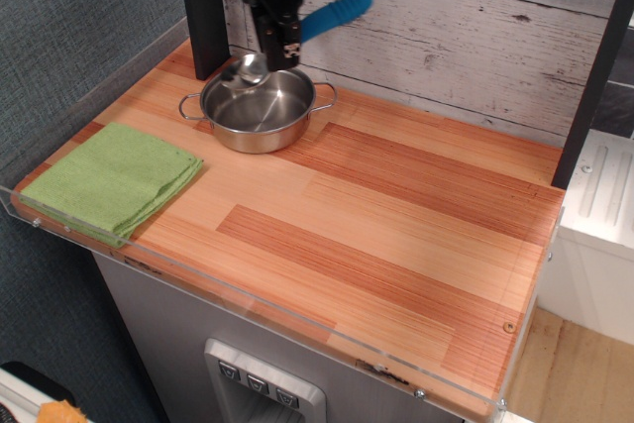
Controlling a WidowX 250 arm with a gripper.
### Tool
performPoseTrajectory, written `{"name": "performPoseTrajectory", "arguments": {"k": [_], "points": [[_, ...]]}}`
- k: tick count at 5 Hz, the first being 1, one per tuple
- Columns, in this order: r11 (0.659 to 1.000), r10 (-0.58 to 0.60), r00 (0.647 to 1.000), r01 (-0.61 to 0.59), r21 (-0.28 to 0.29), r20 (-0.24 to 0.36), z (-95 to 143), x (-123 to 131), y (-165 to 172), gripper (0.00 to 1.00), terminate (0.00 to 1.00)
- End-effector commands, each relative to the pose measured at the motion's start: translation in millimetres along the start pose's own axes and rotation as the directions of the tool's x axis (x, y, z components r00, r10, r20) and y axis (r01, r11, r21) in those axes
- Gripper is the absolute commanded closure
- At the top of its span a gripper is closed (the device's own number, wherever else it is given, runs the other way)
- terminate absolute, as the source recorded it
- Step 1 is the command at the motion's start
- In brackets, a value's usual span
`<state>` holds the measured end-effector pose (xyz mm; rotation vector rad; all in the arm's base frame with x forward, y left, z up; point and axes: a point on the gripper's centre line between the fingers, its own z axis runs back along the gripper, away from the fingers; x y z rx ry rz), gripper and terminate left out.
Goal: Move the blue spoon from the pot to the bottom right corner of the table.
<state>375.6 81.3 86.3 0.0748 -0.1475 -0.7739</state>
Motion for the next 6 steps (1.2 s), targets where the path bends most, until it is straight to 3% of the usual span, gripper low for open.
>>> {"name": "performPoseTrajectory", "arguments": {"k": [1, 2, 3, 4, 5, 6], "points": [[0.999, 0.044, 0.999, -0.043, 0.02, -0.032, 48, 22, -43, 1.0, 0.0], [0.974, 0.212, 0.976, -0.215, -0.065, -0.054, 43, 23, -74, 1.0, 0.0], [0.916, 0.366, 0.928, -0.372, -0.152, -0.068, 37, 26, -106, 1.0, 0.0], [0.874, 0.432, 0.896, -0.445, -0.196, -0.106, 25, 34, -144, 1.0, 0.0], [0.858, 0.444, 0.89, -0.457, -0.236, -0.109, 14, 40, -163, 1.0, 0.0], [0.819, 0.494, 0.856, -0.516, -0.249, -0.149, -4, 46, -181, 1.0, 0.0]]}}
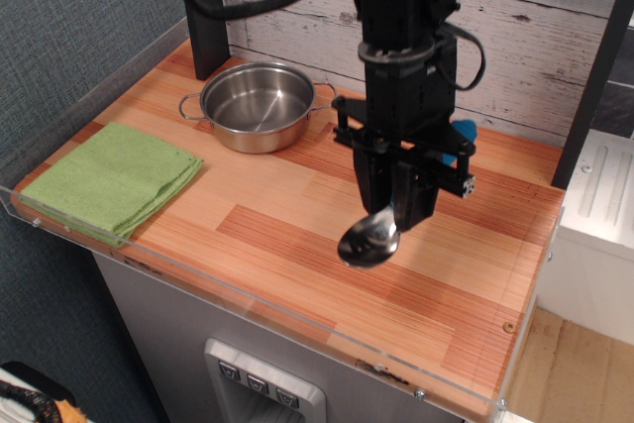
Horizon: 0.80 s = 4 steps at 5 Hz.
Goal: Move the blue spoon from the pot to the bottom right corner of the table.
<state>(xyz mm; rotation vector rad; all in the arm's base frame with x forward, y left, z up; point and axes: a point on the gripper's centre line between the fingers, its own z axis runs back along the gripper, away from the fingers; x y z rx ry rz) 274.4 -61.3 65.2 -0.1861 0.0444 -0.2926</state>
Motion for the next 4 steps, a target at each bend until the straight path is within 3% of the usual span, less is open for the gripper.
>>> {"name": "performPoseTrajectory", "arguments": {"k": [1, 4], "points": [[0.996, 0.09, 0.996, -0.09, -0.025, 0.005, -25, 20, -21, 1.0, 0.0], [0.983, 0.169, 0.985, -0.17, -0.067, -0.02, -60, 37, -34, 1.0, 0.0]]}}
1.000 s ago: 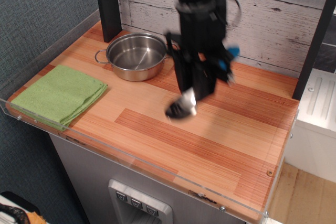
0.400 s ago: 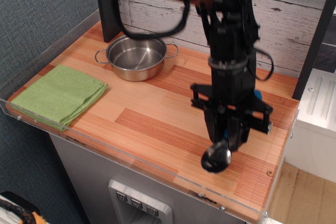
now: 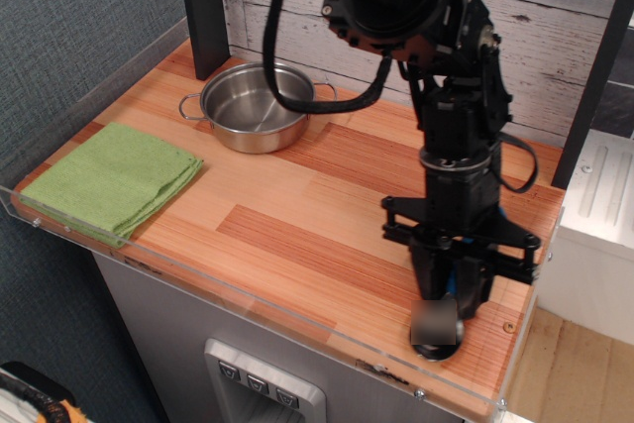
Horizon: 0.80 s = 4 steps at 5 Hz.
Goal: Move the blue spoon from the pot to the bottom right corner of the table.
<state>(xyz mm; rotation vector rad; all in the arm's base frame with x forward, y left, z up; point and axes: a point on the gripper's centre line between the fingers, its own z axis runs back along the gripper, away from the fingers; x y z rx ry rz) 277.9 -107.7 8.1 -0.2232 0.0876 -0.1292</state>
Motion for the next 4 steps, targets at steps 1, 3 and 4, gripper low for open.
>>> {"name": "performPoseTrajectory", "arguments": {"k": [1, 3, 4], "points": [[1.0, -0.003, 1.0, 0.004, -0.03, 0.007, 3, 19, -5, 0.0, 0.0], [1.0, -0.021, 0.999, 0.022, -0.022, 0.036, 19, 20, -3, 0.0, 0.0], [0.998, -0.056, 0.996, 0.055, 0.017, 0.067, 38, 20, -8, 0.0, 0.0]]}}
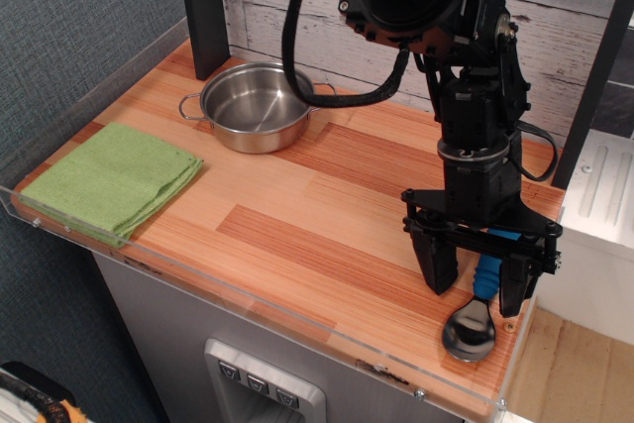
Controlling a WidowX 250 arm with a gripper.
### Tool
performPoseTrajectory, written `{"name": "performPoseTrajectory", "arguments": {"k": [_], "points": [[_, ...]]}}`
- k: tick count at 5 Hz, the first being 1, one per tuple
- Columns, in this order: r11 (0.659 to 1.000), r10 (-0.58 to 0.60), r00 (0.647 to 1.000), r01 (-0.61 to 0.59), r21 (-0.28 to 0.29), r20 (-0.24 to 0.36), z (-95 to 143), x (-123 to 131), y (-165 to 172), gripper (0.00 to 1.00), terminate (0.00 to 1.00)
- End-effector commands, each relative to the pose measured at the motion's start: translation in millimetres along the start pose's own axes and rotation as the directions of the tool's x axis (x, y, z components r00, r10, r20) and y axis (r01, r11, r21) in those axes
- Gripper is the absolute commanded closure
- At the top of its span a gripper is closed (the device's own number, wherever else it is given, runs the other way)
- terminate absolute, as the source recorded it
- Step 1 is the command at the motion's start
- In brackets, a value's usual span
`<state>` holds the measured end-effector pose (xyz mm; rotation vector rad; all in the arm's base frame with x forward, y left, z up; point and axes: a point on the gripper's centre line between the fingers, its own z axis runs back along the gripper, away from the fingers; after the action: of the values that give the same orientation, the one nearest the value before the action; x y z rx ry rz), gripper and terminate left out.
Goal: Move the blue spoon from the pot to the bottom right corner of the table.
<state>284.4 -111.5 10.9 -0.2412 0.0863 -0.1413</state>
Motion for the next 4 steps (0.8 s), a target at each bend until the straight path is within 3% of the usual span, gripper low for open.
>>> {"name": "performPoseTrajectory", "arguments": {"k": [1, 2, 3, 4], "points": [[0.977, -0.165, 0.981, 0.148, 0.152, 0.105, 68, 12, -1, 0.0, 0.0], [0.945, -0.26, 0.96, 0.231, 0.23, 0.107, 90, 11, 19, 0.0, 0.0], [0.903, -0.324, 0.944, 0.288, 0.319, 0.064, 109, 10, 44, 0.0, 0.0], [0.9, -0.309, 0.949, 0.27, 0.341, 0.064, 121, -9, 90, 0.0, 0.0]]}}
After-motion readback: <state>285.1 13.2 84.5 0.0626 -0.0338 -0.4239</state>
